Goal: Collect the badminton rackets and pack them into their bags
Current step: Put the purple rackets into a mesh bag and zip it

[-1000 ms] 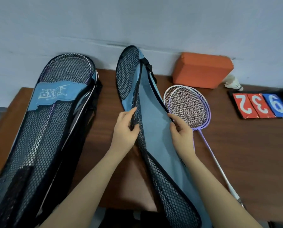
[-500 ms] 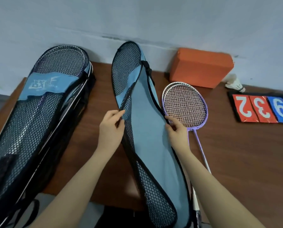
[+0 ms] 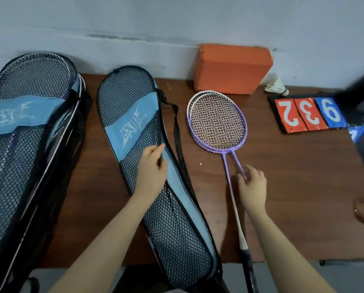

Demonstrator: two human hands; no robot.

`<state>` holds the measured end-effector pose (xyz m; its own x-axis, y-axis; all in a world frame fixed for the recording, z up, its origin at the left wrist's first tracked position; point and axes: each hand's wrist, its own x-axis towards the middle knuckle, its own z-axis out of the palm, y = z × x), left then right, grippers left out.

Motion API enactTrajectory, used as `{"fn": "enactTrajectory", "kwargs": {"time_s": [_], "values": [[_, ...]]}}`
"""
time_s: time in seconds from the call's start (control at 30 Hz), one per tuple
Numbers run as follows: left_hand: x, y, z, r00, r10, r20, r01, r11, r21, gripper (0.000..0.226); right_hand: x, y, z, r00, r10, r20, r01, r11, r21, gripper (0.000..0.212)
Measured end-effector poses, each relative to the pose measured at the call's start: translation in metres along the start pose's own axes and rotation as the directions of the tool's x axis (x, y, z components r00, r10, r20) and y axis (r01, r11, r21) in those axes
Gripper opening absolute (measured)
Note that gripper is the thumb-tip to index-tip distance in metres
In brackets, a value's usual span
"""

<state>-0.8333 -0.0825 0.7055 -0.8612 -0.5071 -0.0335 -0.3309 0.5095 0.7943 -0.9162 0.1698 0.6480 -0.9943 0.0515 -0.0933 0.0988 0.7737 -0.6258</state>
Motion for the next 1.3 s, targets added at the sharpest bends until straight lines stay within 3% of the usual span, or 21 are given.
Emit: {"fn": "enactTrajectory", "kwargs": {"time_s": [0.1, 0.23, 0.4, 0.6, 0.77, 0.97, 1.13, 1.3], "values": [[0.001, 0.003, 0.006, 1.000, -0.014, 0.018, 0.014, 1.000, -0.002, 0.044, 0.002, 0.008, -0.006, 0.996, 0.064, 0.055, -0.054, 0.986, -0.155, 0.025], [0.002, 0.004, 0.009, 1.000, -0.009, 0.023, 0.009, 1.000, 0.005, 0.043, 0.005, 0.012, -0.009, 0.995, -0.012, 0.099, 0.029, 0.985, -0.171, 0.012], [0.001, 0.003, 0.007, 0.999, -0.031, -0.024, 0.030, 1.000, -0.006, 0.039, -0.008, -0.001, -0.007, 0.980, -0.174, 0.096, 0.180, 0.982, -0.052, 0.028], [-0.002, 0.002, 0.005, 0.998, -0.036, -0.046, 0.035, 0.999, -0.009, 0.037, -0.017, -0.004, 0.002, 0.992, -0.091, 0.088, 0.088, 0.996, 0.032, 0.041], [-0.005, 0.001, 0.005, 0.998, -0.036, -0.057, 0.037, 0.999, 0.004, 0.037, -0.019, 0.001, 0.005, 0.989, -0.054, 0.136, 0.060, 0.997, -0.040, 0.037], [-0.007, 0.001, 0.007, 0.998, -0.051, -0.041, 0.051, 0.999, 0.016, 0.036, -0.014, 0.004, 0.023, 0.979, -0.204, 0.007, 0.200, 0.954, -0.223, 0.032], [-0.006, -0.002, 0.007, 0.996, -0.082, -0.039, 0.081, 0.997, -0.019, 0.036, 0.010, -0.008, 0.030, 0.966, -0.251, 0.061, 0.258, 0.926, -0.274, 0.041], [-0.009, -0.004, 0.002, 0.995, -0.088, -0.049, 0.086, 0.996, -0.038, 0.036, 0.016, -0.015, 0.035, 0.968, -0.241, 0.069, 0.250, 0.942, -0.225, 0.036]]}}
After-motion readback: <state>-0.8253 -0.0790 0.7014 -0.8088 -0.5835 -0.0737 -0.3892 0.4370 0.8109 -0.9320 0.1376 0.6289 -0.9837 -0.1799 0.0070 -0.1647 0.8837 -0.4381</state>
